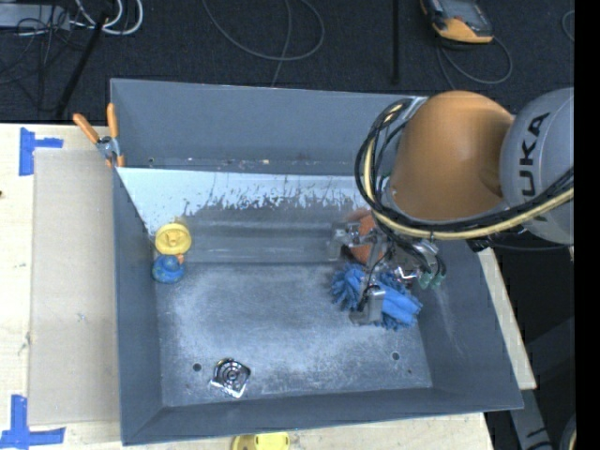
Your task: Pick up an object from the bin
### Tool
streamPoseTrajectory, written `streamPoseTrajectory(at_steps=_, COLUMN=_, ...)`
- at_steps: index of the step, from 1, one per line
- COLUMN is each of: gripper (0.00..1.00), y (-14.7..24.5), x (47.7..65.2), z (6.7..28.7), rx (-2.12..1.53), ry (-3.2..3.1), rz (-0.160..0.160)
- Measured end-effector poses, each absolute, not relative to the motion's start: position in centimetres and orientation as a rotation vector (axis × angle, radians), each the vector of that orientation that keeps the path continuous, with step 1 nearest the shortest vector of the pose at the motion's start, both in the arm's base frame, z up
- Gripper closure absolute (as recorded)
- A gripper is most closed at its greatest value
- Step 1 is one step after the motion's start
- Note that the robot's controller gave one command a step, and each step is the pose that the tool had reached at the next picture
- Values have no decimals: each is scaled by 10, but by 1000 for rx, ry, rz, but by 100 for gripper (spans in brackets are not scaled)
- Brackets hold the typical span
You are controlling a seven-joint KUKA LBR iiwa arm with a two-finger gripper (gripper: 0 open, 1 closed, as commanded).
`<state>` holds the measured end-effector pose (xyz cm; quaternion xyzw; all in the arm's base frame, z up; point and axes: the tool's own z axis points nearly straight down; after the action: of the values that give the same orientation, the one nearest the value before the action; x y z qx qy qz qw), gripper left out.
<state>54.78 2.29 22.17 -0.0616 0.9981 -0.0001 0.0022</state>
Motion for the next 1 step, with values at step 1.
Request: streamPoseTrajectory(at_steps=1, gripper=0, y=9, x=546, z=198, rx=-640, ry=3075, rz=1)
